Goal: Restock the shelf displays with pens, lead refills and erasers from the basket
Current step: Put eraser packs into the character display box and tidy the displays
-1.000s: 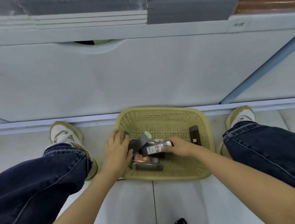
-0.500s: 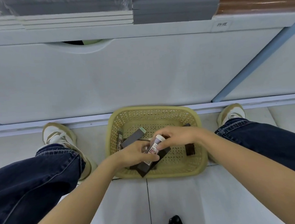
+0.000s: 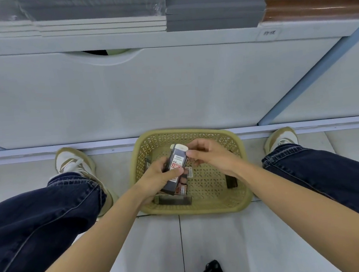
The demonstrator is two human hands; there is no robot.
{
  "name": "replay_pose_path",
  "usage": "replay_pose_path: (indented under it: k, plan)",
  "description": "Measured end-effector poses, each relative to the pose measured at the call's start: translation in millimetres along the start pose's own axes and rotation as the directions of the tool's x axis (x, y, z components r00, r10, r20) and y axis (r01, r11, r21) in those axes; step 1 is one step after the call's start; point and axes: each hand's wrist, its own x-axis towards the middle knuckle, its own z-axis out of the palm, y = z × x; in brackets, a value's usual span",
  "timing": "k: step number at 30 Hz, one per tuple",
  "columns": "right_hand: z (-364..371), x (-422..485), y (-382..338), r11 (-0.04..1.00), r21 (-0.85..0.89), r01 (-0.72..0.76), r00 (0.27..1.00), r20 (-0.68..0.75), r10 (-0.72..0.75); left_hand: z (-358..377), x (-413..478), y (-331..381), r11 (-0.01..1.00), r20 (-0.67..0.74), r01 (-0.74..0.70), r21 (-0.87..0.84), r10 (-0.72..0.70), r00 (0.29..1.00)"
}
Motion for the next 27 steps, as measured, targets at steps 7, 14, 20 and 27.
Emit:
replay_pose_path:
  k: [7, 14, 20, 27]
  plan:
    - [-7, -1, -7, 0.968, 0.246, 0.053, 0.994, -0.110, -0.026, 4, -7, 12, 0.994, -0.051, -0.080, -0.071, 0.077, 0.996]
    - [-7, -5, -35, 0.973, 0.158, 0.170, 0.970, -0.198, -0.137, 9, -13, 33, 0.979, -0.222, -0.193, -0.067, 0.174, 0.960]
    - [-8, -18, -86, 0.966, 0.065, 0.251, 0.942, -0.244, -0.229, 10, -32, 68, 0.966, -0.253, -0.244, -0.085, 0.216, 0.943]
    - [5, -39, -138, 0.926, -0.073, 0.370, 0.888, -0.266, -0.376, 25, -68, 109, 0.953, -0.204, -0.298, 0.048, 0.301, 0.931]
